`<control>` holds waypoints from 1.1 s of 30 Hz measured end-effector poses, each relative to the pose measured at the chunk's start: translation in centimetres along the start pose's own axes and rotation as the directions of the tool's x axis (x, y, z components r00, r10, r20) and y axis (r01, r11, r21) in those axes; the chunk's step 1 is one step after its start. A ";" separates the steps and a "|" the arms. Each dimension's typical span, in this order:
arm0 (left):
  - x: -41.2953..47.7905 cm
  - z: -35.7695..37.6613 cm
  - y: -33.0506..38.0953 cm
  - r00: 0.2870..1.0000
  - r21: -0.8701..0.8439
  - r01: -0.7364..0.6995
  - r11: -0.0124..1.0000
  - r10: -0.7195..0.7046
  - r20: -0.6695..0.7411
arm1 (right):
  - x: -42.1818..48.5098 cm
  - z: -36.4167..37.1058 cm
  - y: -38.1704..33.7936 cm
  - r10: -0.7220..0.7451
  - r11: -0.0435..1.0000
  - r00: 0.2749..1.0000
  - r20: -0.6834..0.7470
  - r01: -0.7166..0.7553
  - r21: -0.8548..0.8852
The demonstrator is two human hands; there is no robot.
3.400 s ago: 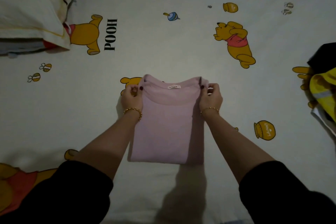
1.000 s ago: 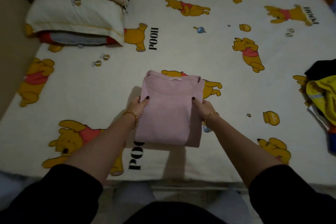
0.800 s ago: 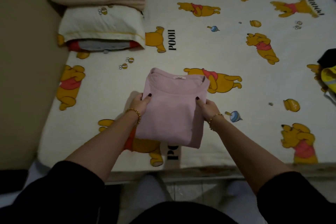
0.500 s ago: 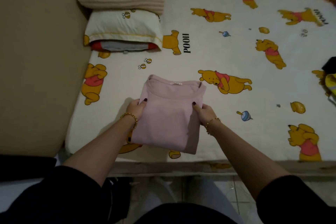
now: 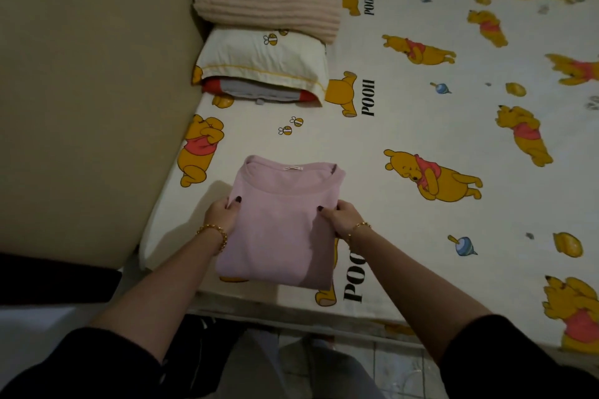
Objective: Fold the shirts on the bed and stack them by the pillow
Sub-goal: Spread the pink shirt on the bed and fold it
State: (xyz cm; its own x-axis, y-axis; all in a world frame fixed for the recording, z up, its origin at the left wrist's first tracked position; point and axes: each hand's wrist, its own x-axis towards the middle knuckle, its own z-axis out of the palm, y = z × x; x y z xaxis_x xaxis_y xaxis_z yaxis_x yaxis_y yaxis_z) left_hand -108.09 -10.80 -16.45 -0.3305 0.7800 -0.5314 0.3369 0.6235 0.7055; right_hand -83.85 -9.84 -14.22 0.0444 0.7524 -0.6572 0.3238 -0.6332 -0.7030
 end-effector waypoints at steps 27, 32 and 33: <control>12.3 -9.4 -11.7 0.969 0.162 0.210 0.964 -0.228 0.099 | 7.6 19.8 2.1 0.190 0.949 0.964 -0.185 -0.229 -0.218; 10.9 -10.0 -14.0 0.955 0.211 0.222 0.952 -0.256 0.148 | 6.7 20.0 3.9 0.275 0.925 0.951 -0.140 -0.301 -0.230; 10.8 -10.2 -14.6 0.952 0.234 0.222 0.947 -0.262 0.157 | 6.6 19.8 4.3 0.293 0.920 0.947 -0.130 -0.316 -0.231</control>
State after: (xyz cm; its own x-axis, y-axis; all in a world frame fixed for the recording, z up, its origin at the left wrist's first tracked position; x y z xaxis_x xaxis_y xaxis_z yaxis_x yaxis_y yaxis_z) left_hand -125.56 -11.98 -27.69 -0.2641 0.5879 -0.7646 0.4522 0.7757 0.4402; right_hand -100.87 -11.21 -26.91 0.2600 0.5509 -0.7930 0.5020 -0.7787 -0.3764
